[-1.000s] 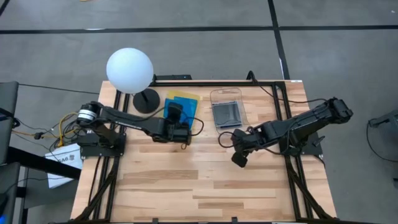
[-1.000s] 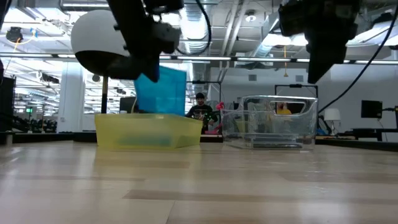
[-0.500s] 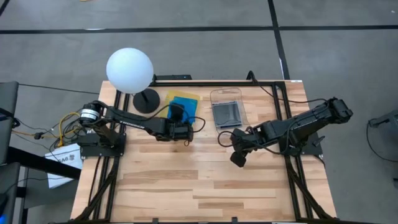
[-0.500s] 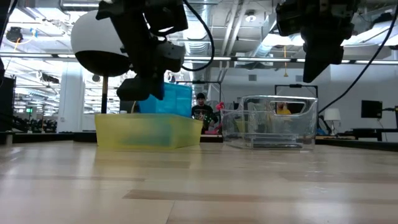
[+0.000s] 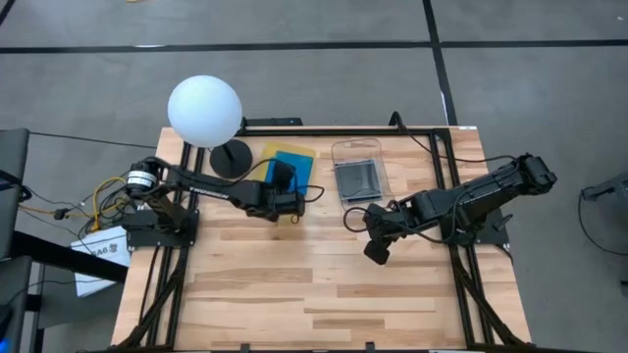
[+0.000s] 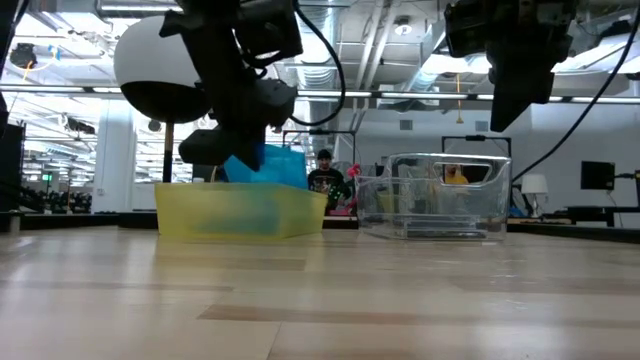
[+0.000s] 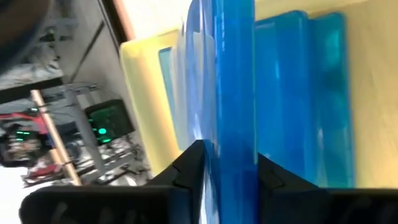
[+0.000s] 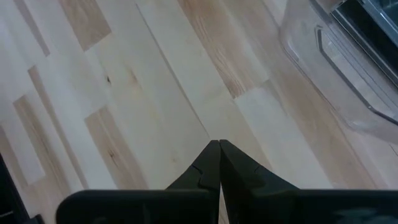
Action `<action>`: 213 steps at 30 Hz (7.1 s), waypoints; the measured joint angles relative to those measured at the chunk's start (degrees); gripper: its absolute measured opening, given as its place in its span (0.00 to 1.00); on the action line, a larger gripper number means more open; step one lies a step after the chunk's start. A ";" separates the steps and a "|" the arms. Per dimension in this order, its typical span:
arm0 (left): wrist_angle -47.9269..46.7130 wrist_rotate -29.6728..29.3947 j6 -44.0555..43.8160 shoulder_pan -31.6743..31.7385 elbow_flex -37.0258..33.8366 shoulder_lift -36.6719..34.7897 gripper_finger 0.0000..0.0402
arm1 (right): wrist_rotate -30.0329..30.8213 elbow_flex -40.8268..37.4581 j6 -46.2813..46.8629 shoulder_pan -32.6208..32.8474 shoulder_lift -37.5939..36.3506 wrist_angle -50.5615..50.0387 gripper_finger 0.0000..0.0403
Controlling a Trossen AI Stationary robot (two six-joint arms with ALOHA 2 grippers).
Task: Pick & place jewel cases by type
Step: Put the blue CD case into the yellow bin, then return to Home Position
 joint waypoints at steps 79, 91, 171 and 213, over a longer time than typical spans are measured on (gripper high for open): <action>16.06 22.93 -57.40 -5.51 20.35 -13.75 0.63 | -1.59 -33.32 -23.16 12.42 -79.31 24.36 0.00; 15.51 21.96 -63.98 -6.59 20.33 -13.73 0.63 | -6.93 -45.50 -33.06 10.08 -79.31 45.91 0.00; 70.85 58.58 -54.62 -7.98 -54.85 -47.79 0.63 | -14.44 -57.69 -46.01 -11.50 -79.14 48.94 0.00; 39.97 41.74 -40.58 -8.43 -63.28 -97.46 0.63 | -14.63 -57.64 -45.99 -11.50 -79.08 48.80 0.00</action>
